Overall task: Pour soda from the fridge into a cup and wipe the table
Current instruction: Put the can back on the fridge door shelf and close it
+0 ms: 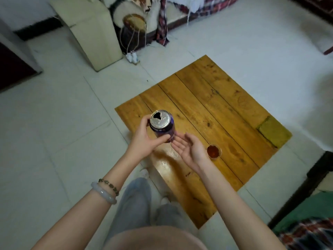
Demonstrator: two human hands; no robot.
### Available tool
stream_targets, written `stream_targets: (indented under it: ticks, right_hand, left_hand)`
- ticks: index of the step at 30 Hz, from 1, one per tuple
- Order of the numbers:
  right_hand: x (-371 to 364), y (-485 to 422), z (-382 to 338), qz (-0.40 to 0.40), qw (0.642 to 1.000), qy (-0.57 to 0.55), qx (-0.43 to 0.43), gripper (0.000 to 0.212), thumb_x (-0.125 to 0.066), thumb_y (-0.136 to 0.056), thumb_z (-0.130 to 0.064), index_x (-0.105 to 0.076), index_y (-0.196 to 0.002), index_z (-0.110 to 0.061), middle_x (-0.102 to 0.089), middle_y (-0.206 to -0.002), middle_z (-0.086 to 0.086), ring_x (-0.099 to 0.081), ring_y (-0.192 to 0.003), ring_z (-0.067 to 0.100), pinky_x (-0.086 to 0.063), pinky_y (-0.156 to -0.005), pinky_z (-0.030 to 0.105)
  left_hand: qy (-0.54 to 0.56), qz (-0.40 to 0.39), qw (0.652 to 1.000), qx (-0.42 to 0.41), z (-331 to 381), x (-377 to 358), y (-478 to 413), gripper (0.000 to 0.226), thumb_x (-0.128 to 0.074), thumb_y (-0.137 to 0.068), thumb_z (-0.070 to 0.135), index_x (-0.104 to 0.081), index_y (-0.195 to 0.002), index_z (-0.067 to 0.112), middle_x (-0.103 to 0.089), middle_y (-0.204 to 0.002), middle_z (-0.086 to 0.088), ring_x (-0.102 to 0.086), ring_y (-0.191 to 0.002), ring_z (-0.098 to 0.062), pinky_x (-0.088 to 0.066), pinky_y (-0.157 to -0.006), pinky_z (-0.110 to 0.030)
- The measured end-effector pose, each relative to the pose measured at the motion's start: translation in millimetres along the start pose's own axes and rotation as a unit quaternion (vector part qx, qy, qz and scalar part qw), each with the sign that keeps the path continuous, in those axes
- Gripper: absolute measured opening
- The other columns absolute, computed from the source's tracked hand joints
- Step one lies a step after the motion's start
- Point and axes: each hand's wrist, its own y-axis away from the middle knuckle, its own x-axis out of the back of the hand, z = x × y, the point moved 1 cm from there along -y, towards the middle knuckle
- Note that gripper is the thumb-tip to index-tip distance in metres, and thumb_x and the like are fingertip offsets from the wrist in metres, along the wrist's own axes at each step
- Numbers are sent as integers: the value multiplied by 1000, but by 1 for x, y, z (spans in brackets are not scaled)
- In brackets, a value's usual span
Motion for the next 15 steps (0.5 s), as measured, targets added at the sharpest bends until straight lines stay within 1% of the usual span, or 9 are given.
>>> stream_targets:
  ticks: [2, 3, 5, 8, 10, 11, 14, 15]
  right_hand:
    - [-21, 10, 3, -38, 999, 30, -14, 37, -34, -100, -23, -55, -114, 4, -63, -113, 21, -60, -108, 30, -45, -100, 39]
    - [-33, 15, 5, -55, 997, 49, -21, 36, -34, -100, -23, -56, -111, 3, -64, -109, 19, -60, -105, 29, -45, -100, 39]
    - [-56, 22, 12, -88, 991, 93, -36, 35, -34, -100, -24, -58, -105, 0, -65, -103, 16, -60, -99, 27, -44, -99, 40]
    - [-91, 28, 29, -141, 976, 148, -69, 36, -35, -99, -28, -59, -103, -2, -65, -100, 14, -60, -94, 25, -45, -94, 37]
    - [-117, 34, 42, -171, 964, 181, -96, 37, -33, -99, -29, -60, -101, -3, -66, -97, 13, -60, -91, 22, -45, -91, 33]
    - [-131, 38, 49, -184, 957, 199, -108, 37, -33, -100, -28, -60, -100, -3, -66, -96, 13, -61, -91, 22, -45, -92, 33]
    - [-173, 49, 74, -222, 935, 238, -140, 37, -33, -100, -27, -59, -102, -1, -65, -99, 15, -61, -95, 24, -43, -96, 36]
    - [-187, 52, 83, -232, 928, 251, -151, 38, -33, -100, -27, -59, -103, 0, -65, -99, 16, -60, -96, 25, -42, -97, 36]
  left_hand:
    - [7, 36, 999, -3, 5, 22, 15, 66, -84, -66, 25, -43, -117, 28, -53, -114, 17, -50, -109, -1, -37, -95, -15]
    - [11, 53, 999, -3, 5, 34, 24, 64, -84, -66, 25, -44, -115, 30, -54, -113, 19, -50, -108, 1, -37, -95, -15]
    - [12, 85, 996, 1, 6, 59, 42, 61, -84, -65, 27, -44, -111, 35, -53, -111, 23, -48, -106, 10, -35, -90, -11]
    - [16, 133, 991, 9, 5, 96, 71, 61, -79, -59, 43, -43, -108, 40, -54, -112, 22, -49, -107, 10, -34, -89, -7]
    - [23, 169, 985, 19, 2, 122, 90, 61, -74, -57, 49, -43, -108, 41, -55, -113, 21, -49, -107, 10, -34, -88, -5]
    - [24, 188, 982, 24, 1, 135, 100, 61, -75, -57, 48, -43, -108, 40, -55, -113, 20, -49, -107, 10, -34, -88, -5]
    - [24, 236, 971, 33, -4, 176, 129, 62, -81, -62, 33, -43, -111, 36, -56, -115, 16, -48, -110, 10, -33, -89, -5]
    - [27, 251, 967, 37, -7, 190, 138, 63, -81, -61, 34, -44, -112, 34, -57, -116, 15, -49, -111, 8, -33, -90, -6]
